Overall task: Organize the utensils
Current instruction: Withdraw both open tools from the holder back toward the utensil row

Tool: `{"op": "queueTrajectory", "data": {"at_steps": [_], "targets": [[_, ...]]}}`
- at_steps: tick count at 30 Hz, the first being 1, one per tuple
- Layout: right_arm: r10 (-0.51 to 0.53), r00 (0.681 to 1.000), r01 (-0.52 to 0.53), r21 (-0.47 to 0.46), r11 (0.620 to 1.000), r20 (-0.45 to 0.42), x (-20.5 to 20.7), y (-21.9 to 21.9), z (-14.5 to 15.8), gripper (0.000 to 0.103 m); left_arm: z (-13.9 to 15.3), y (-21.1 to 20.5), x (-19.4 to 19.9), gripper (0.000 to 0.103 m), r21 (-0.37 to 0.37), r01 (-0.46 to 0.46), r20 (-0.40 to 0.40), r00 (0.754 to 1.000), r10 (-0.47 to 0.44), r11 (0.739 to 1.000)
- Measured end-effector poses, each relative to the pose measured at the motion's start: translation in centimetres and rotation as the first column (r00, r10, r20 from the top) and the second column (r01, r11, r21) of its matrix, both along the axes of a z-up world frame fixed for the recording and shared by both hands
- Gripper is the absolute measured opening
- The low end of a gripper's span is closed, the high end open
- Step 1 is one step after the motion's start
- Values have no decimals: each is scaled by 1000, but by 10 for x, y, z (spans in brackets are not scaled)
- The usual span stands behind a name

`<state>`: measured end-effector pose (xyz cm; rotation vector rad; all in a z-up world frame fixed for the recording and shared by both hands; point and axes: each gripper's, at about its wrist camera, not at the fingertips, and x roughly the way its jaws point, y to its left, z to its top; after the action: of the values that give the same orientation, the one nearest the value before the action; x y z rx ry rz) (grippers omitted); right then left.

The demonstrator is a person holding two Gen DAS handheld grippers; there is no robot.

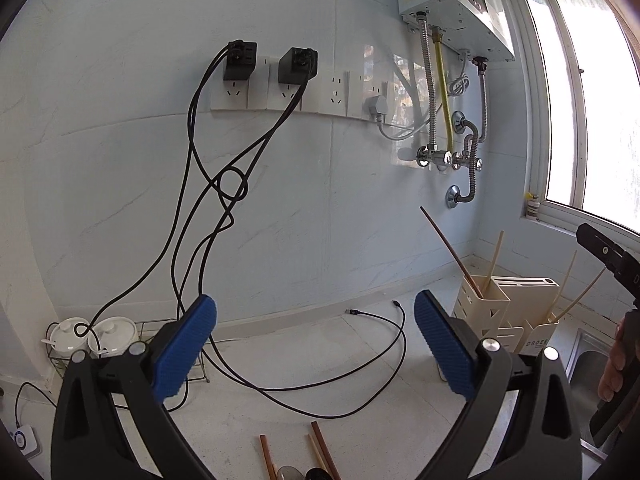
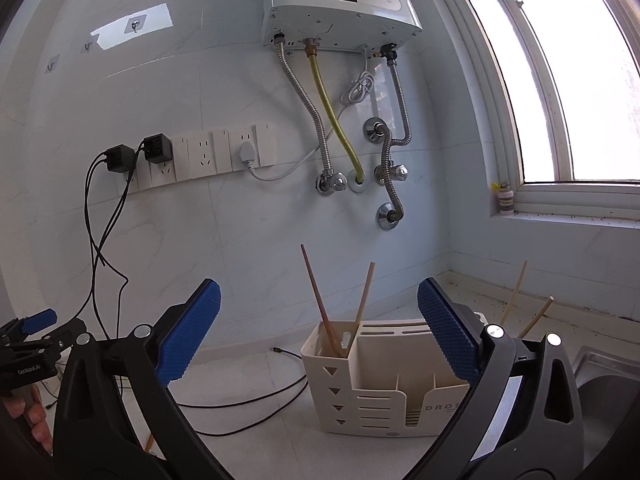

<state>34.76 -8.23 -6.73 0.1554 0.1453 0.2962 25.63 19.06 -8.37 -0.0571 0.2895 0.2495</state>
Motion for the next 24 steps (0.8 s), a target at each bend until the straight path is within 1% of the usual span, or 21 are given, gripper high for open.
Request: {"op": "queueTrajectory", "data": {"at_steps": [3,9,19,24], "targets": [[-9,1000,9,6,1000,-19,1,-5,-1,94,0,2,-4,98,-5,-13,-1,1000,13,1000],[-15,1000,14,-16,1000,-19,4,-3,1,94,-5,11,-17,98,-16,-48,-25,999,48,999],[29,999,-30,-34,999,-33,8,19,0,95,-9,28,-42,98,-29,-115,-44,993,113,993],[61,997,-62,-36,997,-41,8,33,0,95,-12,36,-52,98,-33,-139,-67,988,137,990]]}}
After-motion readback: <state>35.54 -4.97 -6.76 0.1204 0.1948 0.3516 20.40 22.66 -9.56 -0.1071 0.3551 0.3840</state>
